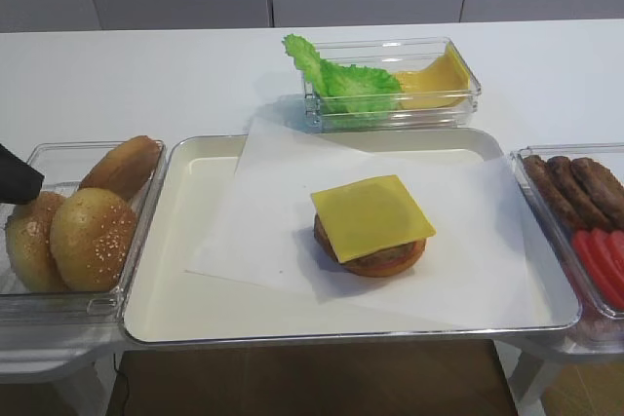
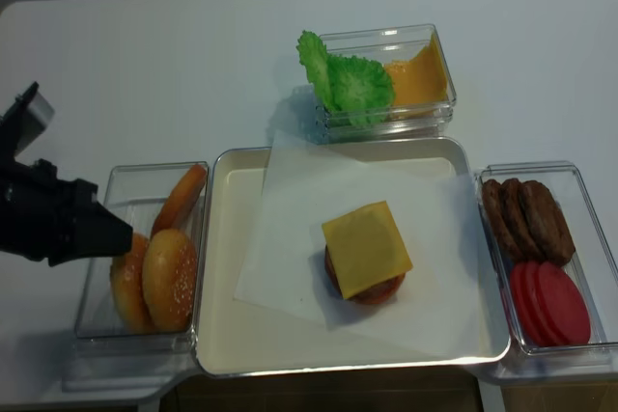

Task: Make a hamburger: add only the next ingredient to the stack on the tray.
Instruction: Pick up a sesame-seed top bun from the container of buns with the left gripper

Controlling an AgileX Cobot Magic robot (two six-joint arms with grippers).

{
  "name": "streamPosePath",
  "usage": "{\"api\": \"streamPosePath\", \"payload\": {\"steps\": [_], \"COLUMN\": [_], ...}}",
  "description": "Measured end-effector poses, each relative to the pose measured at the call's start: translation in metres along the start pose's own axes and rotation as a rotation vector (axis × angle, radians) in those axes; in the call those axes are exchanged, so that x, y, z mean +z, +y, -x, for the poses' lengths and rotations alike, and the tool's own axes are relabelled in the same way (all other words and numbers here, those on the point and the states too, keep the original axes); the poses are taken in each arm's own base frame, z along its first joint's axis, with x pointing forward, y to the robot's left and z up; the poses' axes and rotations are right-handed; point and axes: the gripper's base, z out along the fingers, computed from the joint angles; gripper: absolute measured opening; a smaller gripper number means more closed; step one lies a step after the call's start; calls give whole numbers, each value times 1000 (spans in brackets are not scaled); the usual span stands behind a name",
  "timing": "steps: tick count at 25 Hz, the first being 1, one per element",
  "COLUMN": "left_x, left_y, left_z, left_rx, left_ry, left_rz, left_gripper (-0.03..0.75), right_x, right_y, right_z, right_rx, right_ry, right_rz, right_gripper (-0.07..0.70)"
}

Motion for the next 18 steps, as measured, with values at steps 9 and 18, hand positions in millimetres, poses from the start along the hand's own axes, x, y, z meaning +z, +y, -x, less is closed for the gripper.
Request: {"api": "streamPosePath", "payload": {"steps": [9, 18], "left_x": [0, 3], "left_y": [0, 0], "left_z": [0, -2], "left_rx": [5, 19], "left_ry": [0, 36], "left_rz": [0, 30], "left_gripper": [46, 194], "right_x": [0, 0], "right_y": [0, 0], "right_z": [0, 0], "right_rx": [-1, -1], "right_ry": [0, 0], "right_rz": [-2, -2], "right_gripper": [428, 428]}}
